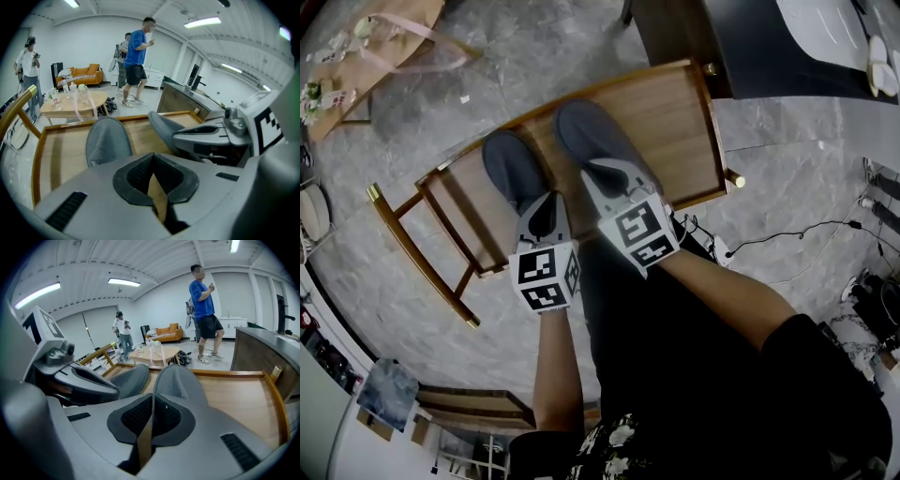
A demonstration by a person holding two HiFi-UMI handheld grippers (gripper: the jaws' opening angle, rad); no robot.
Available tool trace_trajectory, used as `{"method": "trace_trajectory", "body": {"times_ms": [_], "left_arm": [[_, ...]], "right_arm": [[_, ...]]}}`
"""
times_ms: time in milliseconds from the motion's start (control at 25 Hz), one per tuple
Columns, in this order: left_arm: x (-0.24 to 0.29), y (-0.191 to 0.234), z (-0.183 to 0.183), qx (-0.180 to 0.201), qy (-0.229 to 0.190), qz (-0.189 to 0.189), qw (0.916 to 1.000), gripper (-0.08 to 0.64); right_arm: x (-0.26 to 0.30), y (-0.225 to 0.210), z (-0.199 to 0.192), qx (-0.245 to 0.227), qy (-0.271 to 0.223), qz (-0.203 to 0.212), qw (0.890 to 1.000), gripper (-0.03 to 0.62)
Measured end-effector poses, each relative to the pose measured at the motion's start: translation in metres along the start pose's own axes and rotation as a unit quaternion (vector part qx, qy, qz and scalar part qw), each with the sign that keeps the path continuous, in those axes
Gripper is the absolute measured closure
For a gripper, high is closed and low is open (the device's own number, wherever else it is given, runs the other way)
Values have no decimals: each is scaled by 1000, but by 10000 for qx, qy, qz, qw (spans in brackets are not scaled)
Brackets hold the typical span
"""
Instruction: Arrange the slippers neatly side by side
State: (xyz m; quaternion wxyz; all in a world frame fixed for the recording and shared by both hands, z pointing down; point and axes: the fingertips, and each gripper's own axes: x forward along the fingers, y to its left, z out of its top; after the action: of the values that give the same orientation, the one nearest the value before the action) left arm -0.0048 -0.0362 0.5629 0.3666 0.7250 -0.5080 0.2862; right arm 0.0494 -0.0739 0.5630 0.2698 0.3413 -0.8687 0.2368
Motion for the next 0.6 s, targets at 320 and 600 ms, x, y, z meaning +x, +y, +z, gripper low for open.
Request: {"method": "trace_trajectory", "body": {"times_ms": [320,600], "left_arm": [[-11,10,-21,-145,3,79,9999,558],[-18,17,-20,-246,-70,130,9996,558]], "right_arm": [[-3,20,2,-1243,28,392,9915,476],[-6,-20,21,-2147,139,-104,9765,468]]}}
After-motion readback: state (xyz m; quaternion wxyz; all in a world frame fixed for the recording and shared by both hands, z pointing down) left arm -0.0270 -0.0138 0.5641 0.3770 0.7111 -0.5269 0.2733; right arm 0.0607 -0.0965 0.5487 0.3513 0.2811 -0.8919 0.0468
